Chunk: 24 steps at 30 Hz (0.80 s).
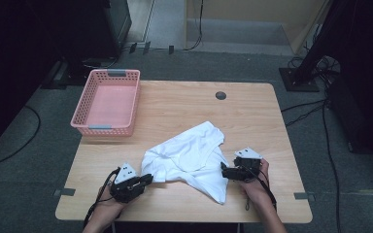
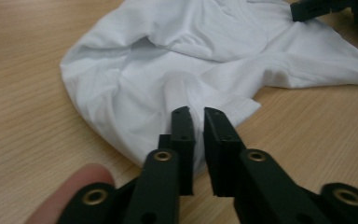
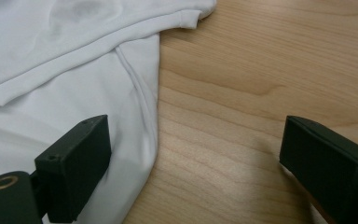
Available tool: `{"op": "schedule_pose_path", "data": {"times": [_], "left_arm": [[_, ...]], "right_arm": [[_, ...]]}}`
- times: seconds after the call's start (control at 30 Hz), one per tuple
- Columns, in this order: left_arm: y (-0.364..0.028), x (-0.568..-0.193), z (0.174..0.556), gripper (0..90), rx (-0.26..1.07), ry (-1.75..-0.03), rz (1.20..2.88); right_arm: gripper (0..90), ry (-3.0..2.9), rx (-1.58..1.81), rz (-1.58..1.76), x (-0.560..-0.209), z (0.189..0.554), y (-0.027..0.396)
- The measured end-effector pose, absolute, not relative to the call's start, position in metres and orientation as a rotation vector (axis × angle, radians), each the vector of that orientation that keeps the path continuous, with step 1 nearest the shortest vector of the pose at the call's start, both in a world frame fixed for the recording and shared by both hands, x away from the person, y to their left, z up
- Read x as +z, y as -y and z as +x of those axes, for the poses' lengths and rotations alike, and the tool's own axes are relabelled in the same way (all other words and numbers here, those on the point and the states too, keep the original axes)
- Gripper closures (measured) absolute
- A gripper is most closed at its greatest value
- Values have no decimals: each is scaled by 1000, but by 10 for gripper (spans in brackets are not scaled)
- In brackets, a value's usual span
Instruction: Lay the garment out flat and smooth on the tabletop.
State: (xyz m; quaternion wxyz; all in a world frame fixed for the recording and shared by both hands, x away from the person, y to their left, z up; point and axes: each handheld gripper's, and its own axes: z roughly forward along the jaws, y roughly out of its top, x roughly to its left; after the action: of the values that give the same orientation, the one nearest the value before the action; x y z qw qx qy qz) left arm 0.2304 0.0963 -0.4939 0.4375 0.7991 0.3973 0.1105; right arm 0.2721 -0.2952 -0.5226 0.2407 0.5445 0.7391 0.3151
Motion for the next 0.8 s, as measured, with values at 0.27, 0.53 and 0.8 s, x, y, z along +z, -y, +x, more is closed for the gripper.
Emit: {"op": "schedule_pose_path", "data": {"times": [0.27, 0.53, 0.8], "left_arm": [[-44, -483, 238, 630, 330, -882, 1985], [16, -504, 270, 647, 516, -953, 2114], [29, -512, 279, 851, 529, -951, 2164]], "right_arm": [[104, -1973, 956, 1461, -504, 254, 282], [103, -2078, 991, 1363, -506, 232, 255], [104, -2177, 906, 1251, -518, 229, 246]]}}
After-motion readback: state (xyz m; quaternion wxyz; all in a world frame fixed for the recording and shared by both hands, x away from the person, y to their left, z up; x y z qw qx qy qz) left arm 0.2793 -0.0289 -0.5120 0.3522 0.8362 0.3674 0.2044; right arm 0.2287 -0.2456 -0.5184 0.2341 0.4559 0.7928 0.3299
